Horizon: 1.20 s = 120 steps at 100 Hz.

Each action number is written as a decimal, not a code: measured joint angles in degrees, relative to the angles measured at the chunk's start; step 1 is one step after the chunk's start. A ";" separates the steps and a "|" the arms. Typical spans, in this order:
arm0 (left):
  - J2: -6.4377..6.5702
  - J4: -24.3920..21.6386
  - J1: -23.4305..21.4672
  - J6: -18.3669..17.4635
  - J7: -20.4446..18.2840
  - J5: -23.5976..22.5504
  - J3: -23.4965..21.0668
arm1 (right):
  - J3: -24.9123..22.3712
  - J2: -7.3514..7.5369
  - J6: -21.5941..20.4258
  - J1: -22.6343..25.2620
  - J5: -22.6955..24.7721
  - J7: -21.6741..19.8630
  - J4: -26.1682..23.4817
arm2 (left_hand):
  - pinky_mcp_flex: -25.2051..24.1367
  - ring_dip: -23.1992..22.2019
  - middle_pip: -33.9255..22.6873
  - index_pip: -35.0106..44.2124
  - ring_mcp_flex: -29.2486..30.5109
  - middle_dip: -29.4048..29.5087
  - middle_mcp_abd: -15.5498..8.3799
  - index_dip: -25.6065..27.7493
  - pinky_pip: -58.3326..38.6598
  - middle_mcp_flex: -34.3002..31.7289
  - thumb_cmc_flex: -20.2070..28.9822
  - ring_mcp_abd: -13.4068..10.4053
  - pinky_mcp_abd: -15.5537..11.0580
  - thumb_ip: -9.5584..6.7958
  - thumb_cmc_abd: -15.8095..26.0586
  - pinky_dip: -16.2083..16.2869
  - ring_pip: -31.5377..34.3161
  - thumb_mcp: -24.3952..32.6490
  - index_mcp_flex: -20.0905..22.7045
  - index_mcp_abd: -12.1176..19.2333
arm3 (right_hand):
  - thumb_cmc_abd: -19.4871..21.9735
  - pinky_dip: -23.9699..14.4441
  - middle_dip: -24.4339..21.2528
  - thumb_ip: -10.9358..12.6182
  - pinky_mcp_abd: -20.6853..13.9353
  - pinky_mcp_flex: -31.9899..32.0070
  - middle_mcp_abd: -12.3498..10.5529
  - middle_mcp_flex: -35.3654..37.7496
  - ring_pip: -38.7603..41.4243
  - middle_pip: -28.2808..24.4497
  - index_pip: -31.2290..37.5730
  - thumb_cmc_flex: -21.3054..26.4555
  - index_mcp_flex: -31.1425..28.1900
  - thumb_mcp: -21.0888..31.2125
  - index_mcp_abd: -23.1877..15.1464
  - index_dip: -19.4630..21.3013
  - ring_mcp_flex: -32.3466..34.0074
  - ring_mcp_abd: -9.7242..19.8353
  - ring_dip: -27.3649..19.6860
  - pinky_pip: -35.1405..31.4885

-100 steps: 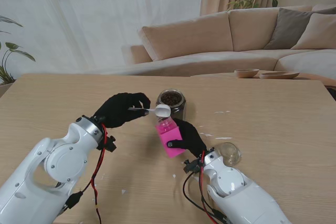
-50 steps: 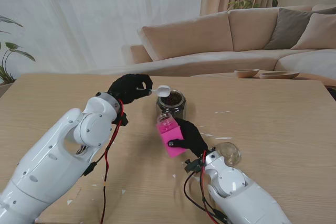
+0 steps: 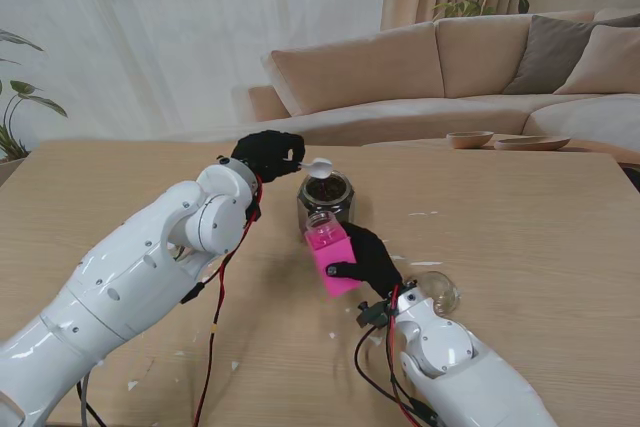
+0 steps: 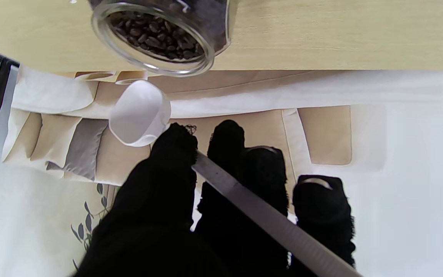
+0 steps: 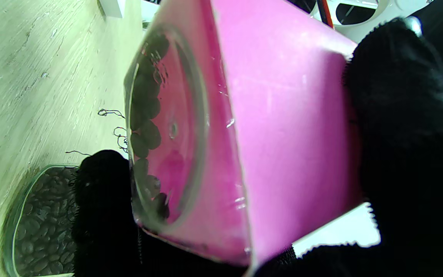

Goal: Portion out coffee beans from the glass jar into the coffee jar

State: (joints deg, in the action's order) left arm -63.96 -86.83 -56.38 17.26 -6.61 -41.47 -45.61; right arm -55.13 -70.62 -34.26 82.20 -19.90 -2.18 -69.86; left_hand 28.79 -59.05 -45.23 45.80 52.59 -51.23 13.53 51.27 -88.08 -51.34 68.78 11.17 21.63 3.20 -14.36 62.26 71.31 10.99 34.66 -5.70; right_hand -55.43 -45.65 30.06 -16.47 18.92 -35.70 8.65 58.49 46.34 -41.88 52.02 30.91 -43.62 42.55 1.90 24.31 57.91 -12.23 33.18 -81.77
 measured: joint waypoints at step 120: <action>-0.89 8.37 12.53 3.86 -6.15 -4.86 15.76 | -1.37 0.30 1.06 0.86 0.15 0.20 -0.90 | 0.86 0.01 0.52 0.00 -0.11 0.00 -1.35 0.00 0.72 0.05 0.00 -1.26 -1.41 0.00 0.00 -0.62 -1.15 -0.05 0.00 0.00 | 0.00 0.00 0.00 0.00 0.00 0.01 0.00 0.00 0.01 0.00 0.01 0.00 0.00 0.00 0.00 0.00 0.00 0.00 0.00 0.00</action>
State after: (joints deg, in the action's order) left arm -64.86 -78.46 -43.85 21.12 -12.76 -46.33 -29.85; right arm -56.51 -70.32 -33.20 83.06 -19.76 -1.98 -70.75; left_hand 29.65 -59.03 -44.71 45.80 52.48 -51.23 12.18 51.27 -87.36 -51.29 68.78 9.91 20.22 3.20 -14.36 61.64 70.16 10.94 34.66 -5.70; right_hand -55.43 -45.65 30.06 -16.47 18.92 -35.69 8.65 58.49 46.35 -41.88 52.02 30.91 -43.62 42.55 1.90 24.31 57.91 -12.23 33.18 -81.77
